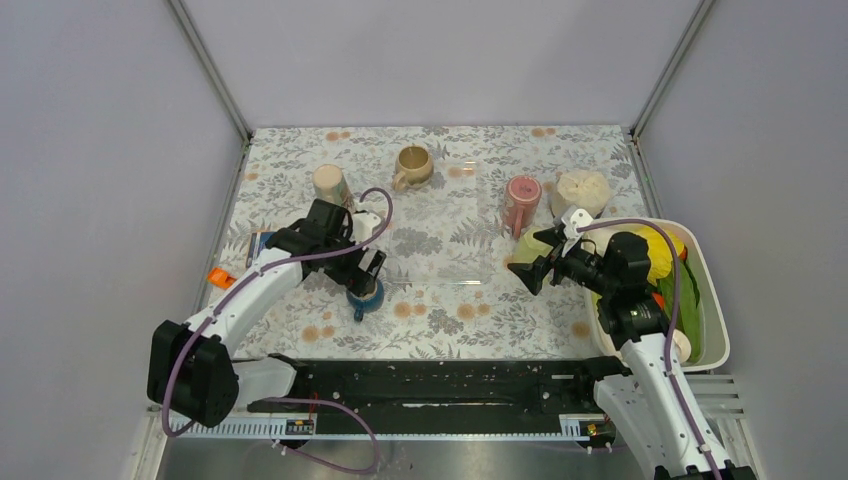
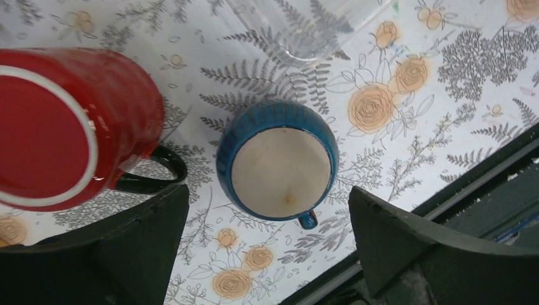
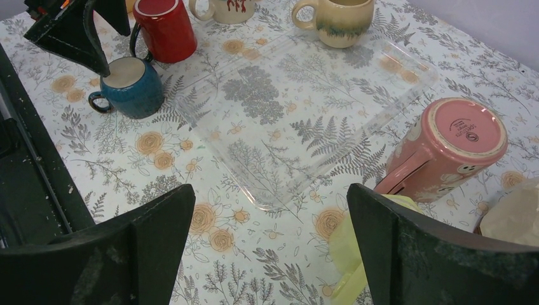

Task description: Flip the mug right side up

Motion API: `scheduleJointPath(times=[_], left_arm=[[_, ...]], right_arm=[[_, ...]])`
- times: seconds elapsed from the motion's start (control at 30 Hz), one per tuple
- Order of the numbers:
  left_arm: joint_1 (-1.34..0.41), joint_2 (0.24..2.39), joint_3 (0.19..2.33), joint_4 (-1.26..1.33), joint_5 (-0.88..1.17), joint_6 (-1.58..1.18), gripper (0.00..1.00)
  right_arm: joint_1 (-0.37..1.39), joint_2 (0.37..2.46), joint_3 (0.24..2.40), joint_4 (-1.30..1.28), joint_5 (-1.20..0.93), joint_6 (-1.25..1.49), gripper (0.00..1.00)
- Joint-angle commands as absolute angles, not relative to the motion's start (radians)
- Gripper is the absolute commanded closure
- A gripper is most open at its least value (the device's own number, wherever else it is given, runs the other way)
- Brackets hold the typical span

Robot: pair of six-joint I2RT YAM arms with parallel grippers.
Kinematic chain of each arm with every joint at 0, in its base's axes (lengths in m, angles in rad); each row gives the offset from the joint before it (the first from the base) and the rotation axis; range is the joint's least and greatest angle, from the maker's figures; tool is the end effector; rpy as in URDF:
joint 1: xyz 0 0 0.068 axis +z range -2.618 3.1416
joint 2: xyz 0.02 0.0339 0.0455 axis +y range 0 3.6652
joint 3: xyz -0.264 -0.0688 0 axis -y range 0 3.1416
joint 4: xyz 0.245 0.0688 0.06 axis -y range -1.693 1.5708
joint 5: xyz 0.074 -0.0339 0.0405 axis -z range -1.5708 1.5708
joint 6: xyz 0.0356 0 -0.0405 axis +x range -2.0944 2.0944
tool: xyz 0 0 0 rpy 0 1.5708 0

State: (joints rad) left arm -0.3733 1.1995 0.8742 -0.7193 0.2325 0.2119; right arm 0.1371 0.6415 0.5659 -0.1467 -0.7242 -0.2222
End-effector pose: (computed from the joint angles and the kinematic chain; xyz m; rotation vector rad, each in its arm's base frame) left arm 0.2113 -0.0916 0.2441 0.8325 2.4786 -0.3609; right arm 0.1508 0.0446 0.2906 -0.8087 1.5779 0.5845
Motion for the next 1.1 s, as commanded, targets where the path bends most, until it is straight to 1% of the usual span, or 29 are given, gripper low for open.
scheduleJointPath(times=[0.0,0.23,0.53,0.67,0.77,0.87,0.9,1.0,1.07], left_arm=[[-0.402,1.247,0.93,-0.776,0.289,0.226,0.01],[-0.436,1.297,0.925,-0.788,0.291,0.3,0.01],[-0.442,1.385,0.914,-0.688,0.14,0.268,0.01],[-0.44,1.415,0.922,-0.66,0.118,0.254,0.01],[-0.441,1.44,0.936,-0.658,0.115,0.231,0.07],[-0.441,1.461,0.953,-0.658,0.113,0.207,0.17],[-0.442,1.466,0.957,-0.658,0.113,0.198,0.18],[-0.441,1.477,0.967,-0.658,0.111,0.183,0.17],[-0.441,1.484,0.971,-0.658,0.118,0.194,0.12]], right_arm=[[0.133,0.635,0.563,-0.116,-0.721,-0.242,0.01],[0.132,0.626,0.56,-0.114,-0.723,-0.242,0.01],[0.132,0.628,0.56,-0.111,-0.727,-0.241,0.01],[0.132,0.624,0.558,-0.11,-0.727,-0.241,0.01],[0.132,0.623,0.558,-0.11,-0.727,-0.241,0.01],[0.132,0.624,0.556,-0.109,-0.729,-0.242,0.02],[0.132,0.624,0.556,-0.109,-0.729,-0.241,0.02],[0.132,0.624,0.554,-0.107,-0.732,-0.241,0.02],[0.133,0.624,0.555,-0.107,-0.732,-0.241,0.02]])
